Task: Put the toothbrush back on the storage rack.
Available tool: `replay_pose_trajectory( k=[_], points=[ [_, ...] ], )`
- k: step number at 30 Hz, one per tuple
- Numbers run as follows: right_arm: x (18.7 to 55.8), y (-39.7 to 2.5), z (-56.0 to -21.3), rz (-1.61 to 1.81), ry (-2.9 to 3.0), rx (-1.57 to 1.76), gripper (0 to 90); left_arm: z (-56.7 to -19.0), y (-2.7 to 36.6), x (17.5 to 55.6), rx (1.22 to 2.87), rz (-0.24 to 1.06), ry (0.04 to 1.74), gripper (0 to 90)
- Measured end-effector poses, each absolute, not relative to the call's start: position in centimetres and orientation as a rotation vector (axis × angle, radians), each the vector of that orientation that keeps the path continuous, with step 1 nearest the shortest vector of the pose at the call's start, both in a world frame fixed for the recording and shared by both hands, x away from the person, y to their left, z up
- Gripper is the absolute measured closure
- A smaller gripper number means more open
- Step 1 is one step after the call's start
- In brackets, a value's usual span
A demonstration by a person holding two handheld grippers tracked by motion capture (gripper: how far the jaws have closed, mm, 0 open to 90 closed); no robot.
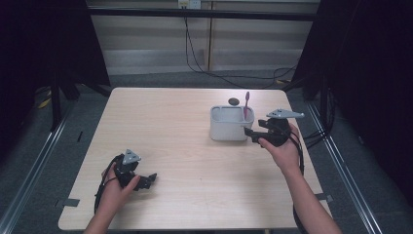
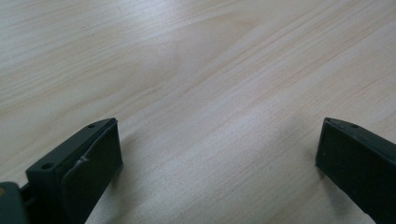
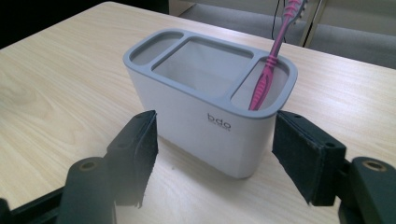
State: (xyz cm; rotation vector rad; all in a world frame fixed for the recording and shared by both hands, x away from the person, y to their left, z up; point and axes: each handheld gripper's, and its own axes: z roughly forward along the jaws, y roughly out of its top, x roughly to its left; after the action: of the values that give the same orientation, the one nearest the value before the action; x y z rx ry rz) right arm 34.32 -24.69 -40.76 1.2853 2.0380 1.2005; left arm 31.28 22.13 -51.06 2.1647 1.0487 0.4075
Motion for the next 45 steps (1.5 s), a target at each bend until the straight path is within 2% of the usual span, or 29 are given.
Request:
replay_pose_trajectory(
  k=[33, 40, 45],
  points=[
    [31.9, -26.4, -44.1, 1.160, 2.147, 1.267, 31.0, -51.1, 22.1, 31.3, 2.164, 0.407, 1.049, 0.0],
    [31.4, -26.5, -45.0, 1.056, 2.280, 1.235, 26.8, -51.1, 22.1, 31.3, 2.164, 0.407, 1.049, 0.0],
    [30.5, -26.9, -45.7, 1.079, 2.294, 1.215, 26.9, -51.1, 22.1, 31.3, 2.164, 0.407, 1.049, 0.0]
  ],
)
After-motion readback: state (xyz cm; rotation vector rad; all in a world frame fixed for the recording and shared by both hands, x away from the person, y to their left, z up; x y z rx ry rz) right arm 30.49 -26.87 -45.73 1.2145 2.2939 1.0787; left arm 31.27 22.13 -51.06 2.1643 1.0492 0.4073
